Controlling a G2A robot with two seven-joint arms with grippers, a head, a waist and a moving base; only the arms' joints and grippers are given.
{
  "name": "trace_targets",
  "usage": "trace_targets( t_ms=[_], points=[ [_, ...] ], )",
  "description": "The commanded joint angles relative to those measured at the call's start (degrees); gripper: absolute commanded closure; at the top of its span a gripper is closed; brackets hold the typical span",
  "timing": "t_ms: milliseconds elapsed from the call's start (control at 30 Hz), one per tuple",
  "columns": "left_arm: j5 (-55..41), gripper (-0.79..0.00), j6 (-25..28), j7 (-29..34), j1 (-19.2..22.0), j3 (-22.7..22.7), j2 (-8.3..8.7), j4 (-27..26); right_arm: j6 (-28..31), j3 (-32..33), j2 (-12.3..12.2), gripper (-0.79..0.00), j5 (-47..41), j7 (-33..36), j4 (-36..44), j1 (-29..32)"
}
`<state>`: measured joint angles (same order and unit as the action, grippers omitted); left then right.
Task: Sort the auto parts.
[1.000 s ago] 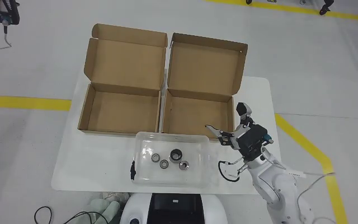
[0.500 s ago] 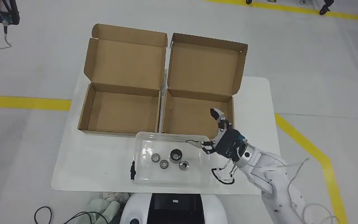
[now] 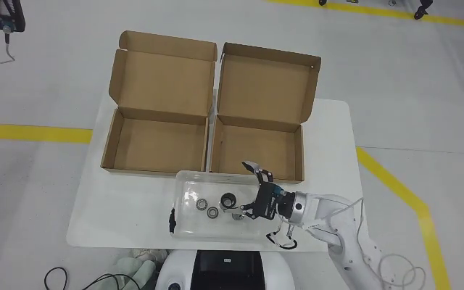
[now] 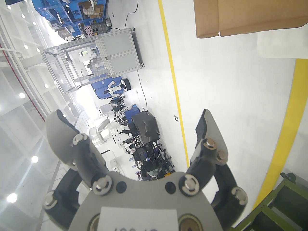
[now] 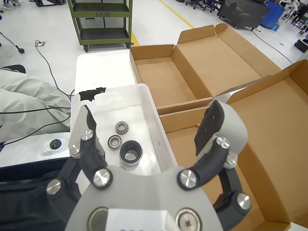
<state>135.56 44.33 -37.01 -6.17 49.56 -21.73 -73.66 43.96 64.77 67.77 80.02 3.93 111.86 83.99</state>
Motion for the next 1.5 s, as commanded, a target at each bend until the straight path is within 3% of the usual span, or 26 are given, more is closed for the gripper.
trace_targets(
  t_ms=[0,400,733,833,867,933,967,1033,1200,1467],
  points=[
    [0.0,-0.785,0.0,0.0,0.0,0.0,0.0,0.0,0.01,0.0,0.0,-0.785,-0.01,0.0,0.01,0.0],
    [0.0,-0.785,0.0,0.0,0.0,0.0,0.0,0.0,0.12,-0.11,-0.03,-0.785,0.53,0.56,-0.02,-0.08],
    [0.0,-0.785,0.0,0.0,0.0,0.0,0.0,0.0,2.28,-5.53,-0.07,-0.785,3.84,17.83,2.7,-3.0],
    [0.0,-0.785,0.0,0.0,0.0,0.0,0.0,0.0,1.98,-6.75,0.11,-0.422,1.74,20.75,1.69,-4.15],
    [0.0,-0.785,0.0,0.0,0.0,0.0,0.0,0.0,1.98,-7.06,0.13,-0.379,1.15,21.88,1.09,-4.47],
    [0.0,-0.785,0.0,0.0,0.0,0.0,0.0,0.0,1.45,-7.62,0.2,-0.6,0.04,24.54,0.09,-5.02],
    [0.0,-0.785,0.0,0.0,0.0,0.0,0.0,0.0,1.33,-7.98,0.25,-0.613,-0.81,25.49,-0.37,-5.3],
    [0.0,-0.785,0.0,0.0,0.0,0.0,0.0,0.0,1.09,-8.89,0.32,-0.514,-1.09,28.75,-1.2,-6.11],
    [0.0,-0.785,0.0,0.0,0.0,0.0,0.0,0.0,-1.3,-11.38,0.67,-0.563,-2.87,34.59,-2.6,-7.55],
    [0.0,-0.785,0.0,0.0,0.0,0.0,0.0,0.0,-3.2,-13.28,0.88,-0.523,-3.99,37.55,-5.66,-9.02]
  ],
)
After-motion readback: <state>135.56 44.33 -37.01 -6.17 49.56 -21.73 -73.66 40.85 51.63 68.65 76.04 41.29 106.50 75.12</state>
